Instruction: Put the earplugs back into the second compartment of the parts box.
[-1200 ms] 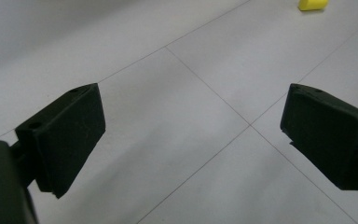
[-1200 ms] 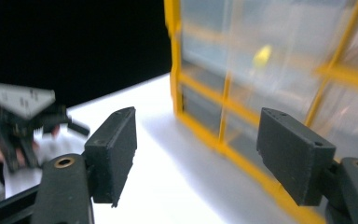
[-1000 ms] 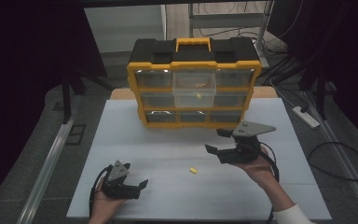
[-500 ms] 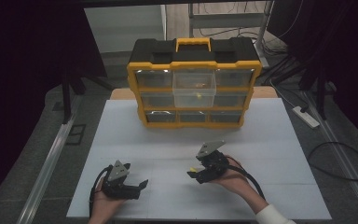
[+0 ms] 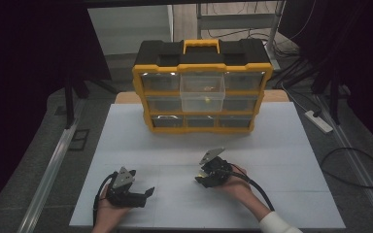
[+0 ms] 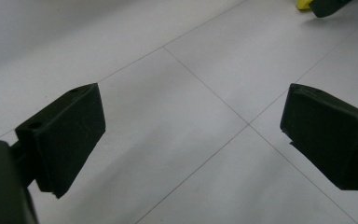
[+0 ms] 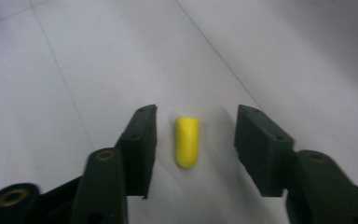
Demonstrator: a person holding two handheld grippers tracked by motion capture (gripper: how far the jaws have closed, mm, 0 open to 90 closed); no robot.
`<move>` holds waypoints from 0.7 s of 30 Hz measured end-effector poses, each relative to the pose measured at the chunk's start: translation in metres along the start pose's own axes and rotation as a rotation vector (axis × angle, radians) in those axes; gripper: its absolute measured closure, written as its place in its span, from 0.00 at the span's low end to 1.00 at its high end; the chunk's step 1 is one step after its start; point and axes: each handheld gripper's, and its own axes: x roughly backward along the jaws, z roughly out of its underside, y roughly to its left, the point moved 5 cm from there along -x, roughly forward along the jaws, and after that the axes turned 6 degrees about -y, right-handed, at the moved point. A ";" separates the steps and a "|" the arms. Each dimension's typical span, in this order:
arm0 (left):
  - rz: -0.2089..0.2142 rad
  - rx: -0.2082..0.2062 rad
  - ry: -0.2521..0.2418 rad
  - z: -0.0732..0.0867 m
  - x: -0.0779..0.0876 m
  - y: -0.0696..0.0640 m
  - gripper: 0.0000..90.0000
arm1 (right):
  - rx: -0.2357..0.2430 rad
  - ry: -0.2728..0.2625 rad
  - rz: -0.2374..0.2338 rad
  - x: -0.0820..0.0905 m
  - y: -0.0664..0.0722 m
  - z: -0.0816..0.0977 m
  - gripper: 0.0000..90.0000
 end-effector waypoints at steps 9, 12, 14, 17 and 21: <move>0.001 0.001 -0.004 -0.001 0.001 0.000 0.08 | -0.006 -0.098 -0.029 0.024 0.000 -0.011 0.90; 0.003 -0.002 -0.006 -0.001 0.001 0.000 0.08 | -0.032 -0.204 -0.031 0.047 -0.004 -0.019 0.90; 0.004 -0.003 -0.006 -0.001 0.001 0.000 0.08 | -0.064 -0.298 -0.027 0.069 -0.009 -0.025 0.90; 0.006 -0.003 -0.010 -0.002 0.000 -0.001 0.08 | -0.095 -0.415 -0.005 0.102 -0.016 -0.035 0.90; 0.009 -0.003 -0.007 -0.003 -0.001 -0.001 0.08 | -0.104 -0.525 0.018 0.136 -0.020 -0.049 0.90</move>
